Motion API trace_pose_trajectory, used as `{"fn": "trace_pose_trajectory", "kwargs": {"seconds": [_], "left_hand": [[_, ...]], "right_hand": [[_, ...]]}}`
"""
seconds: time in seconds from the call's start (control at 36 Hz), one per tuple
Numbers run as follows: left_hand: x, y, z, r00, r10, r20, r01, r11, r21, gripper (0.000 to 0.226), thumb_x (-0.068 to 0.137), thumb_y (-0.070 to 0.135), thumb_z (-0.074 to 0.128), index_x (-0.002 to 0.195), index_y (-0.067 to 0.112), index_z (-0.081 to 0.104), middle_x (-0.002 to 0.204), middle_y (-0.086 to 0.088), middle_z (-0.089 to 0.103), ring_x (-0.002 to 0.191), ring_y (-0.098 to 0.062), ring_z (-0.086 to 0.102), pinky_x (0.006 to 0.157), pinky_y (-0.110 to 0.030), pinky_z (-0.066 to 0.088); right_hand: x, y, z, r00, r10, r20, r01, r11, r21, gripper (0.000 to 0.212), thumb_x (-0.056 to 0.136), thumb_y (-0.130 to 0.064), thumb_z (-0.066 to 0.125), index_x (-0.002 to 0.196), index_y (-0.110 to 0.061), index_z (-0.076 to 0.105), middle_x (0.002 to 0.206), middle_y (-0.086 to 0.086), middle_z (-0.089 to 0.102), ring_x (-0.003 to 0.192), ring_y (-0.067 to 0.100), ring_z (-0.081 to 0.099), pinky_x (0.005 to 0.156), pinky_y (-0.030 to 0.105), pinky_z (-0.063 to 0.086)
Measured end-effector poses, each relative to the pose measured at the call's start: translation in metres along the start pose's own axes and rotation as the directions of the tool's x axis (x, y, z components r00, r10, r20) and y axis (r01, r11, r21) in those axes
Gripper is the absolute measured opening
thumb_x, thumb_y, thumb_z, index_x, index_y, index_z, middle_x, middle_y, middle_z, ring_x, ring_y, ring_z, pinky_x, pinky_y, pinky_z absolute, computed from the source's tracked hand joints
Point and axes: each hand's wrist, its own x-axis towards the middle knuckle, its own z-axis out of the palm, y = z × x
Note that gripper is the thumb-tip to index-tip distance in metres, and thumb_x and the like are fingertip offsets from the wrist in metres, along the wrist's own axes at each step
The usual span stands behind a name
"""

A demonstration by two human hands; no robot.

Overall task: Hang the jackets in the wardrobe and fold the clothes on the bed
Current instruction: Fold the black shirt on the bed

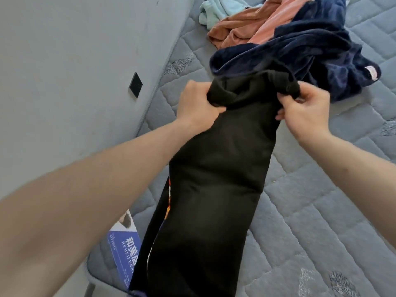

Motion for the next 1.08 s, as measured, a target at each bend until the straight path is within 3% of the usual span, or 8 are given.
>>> {"fn": "trace_pose_trajectory", "kwargs": {"seconds": [0.17, 0.25, 0.31, 0.39, 0.47, 0.64, 0.94, 1.08], "left_hand": [[-0.025, -0.005, -0.023, 0.980, 0.193, -0.053, -0.188, 0.978, 0.086, 0.035, 0.079, 0.024, 0.082, 0.063, 0.023, 0.050, 0.067, 0.004, 0.060, 0.072, -0.017, 0.049, 0.062, -0.033, 0.037], [-0.055, -0.018, -0.029, 0.964, 0.267, 0.011, -0.265, 0.949, 0.169, 0.019, 0.081, 0.009, 0.071, 0.068, 0.010, 0.057, 0.064, 0.001, 0.060, 0.063, -0.025, 0.057, 0.055, -0.039, 0.043], [-0.077, -0.028, -0.033, 0.932, 0.351, 0.085, -0.361, 0.911, 0.200, 0.011, 0.078, 0.002, 0.066, 0.082, 0.012, 0.070, 0.078, 0.000, 0.071, 0.075, -0.025, 0.067, 0.064, -0.035, 0.052], [-0.101, -0.046, -0.037, 0.874, 0.445, 0.192, -0.479, 0.857, 0.190, 0.042, 0.073, -0.006, 0.068, 0.107, 0.015, 0.078, 0.112, 0.005, 0.077, 0.100, -0.015, 0.072, 0.085, -0.029, 0.058], [-0.119, -0.059, -0.037, 0.836, 0.454, 0.307, -0.526, 0.822, 0.217, 0.037, 0.069, -0.009, 0.072, 0.096, 0.017, 0.079, 0.118, 0.006, 0.075, 0.101, -0.018, 0.073, 0.081, -0.035, 0.061], [-0.157, -0.079, -0.031, 0.791, 0.364, 0.491, -0.525, 0.817, 0.239, 0.036, 0.065, -0.009, 0.067, 0.090, 0.015, 0.075, 0.128, 0.003, 0.070, 0.104, -0.025, 0.071, 0.081, -0.036, 0.058], [-0.179, -0.083, -0.037, 0.974, 0.123, 0.193, -0.127, 0.992, 0.008, 0.046, 0.069, -0.007, 0.066, 0.095, 0.031, 0.066, 0.129, 0.023, 0.063, 0.121, -0.005, 0.061, 0.098, -0.039, 0.053], [-0.178, -0.061, -0.052, 0.968, 0.204, 0.150, -0.193, 0.978, -0.082, 0.058, 0.070, -0.006, 0.066, 0.107, 0.038, 0.060, 0.116, 0.020, 0.068, 0.111, -0.006, 0.066, 0.095, -0.038, 0.054]], "right_hand": [[-0.024, -0.015, -0.008, 0.982, -0.147, 0.122, 0.157, 0.984, -0.079, 0.014, 0.086, 0.008, 0.066, 0.090, -0.004, 0.073, 0.088, 0.019, 0.070, 0.086, 0.015, 0.066, 0.080, 0.039, 0.058], [-0.059, -0.007, -0.014, 0.963, -0.199, 0.183, 0.221, 0.969, -0.108, 0.033, 0.082, 0.014, 0.071, 0.102, -0.013, 0.075, 0.102, 0.007, 0.074, 0.102, 0.018, 0.068, 0.091, 0.025, 0.054], [-0.082, 0.001, -0.019, 0.929, -0.262, 0.261, 0.310, 0.936, -0.164, 0.040, 0.076, 0.014, 0.077, 0.098, -0.020, 0.075, 0.106, -0.006, 0.072, 0.107, 0.021, 0.067, 0.094, 0.027, 0.052], [-0.112, 0.017, -0.027, 0.873, -0.265, 0.409, 0.403, 0.865, -0.300, 0.040, 0.068, 0.007, 0.083, 0.089, -0.026, 0.074, 0.111, -0.019, 0.068, 0.107, 0.016, 0.059, 0.098, 0.019, 0.042], [-0.139, 0.030, -0.026, 0.812, -0.176, 0.557, 0.430, 0.826, -0.366, 0.038, 0.068, 0.004, 0.086, 0.089, -0.025, 0.074, 0.117, -0.018, 0.066, 0.109, 0.013, 0.052, 0.094, 0.011, 0.036], [-0.181, 0.044, -0.009, 0.733, -0.057, 0.678, 0.441, 0.799, -0.409, 0.041, 0.069, 0.012, 0.074, 0.091, -0.023, 0.076, 0.118, -0.012, 0.066, 0.108, 0.019, 0.053, 0.087, 0.033, 0.051], [-0.197, 0.032, -0.004, 0.864, -0.044, 0.502, 0.212, 0.935, -0.284, 0.063, 0.072, 0.016, 0.071, 0.116, -0.029, 0.069, 0.112, -0.020, 0.059, 0.101, 0.006, 0.061, 0.083, 0.012, 0.045], [-0.196, 0.007, -0.011, 0.851, -0.141, 0.506, 0.286, 0.933, -0.221, 0.079, 0.077, 0.020, 0.066, 0.140, -0.027, 0.061, 0.097, -0.012, 0.055, 0.085, 0.013, 0.060, 0.075, 0.012, 0.043]]}}
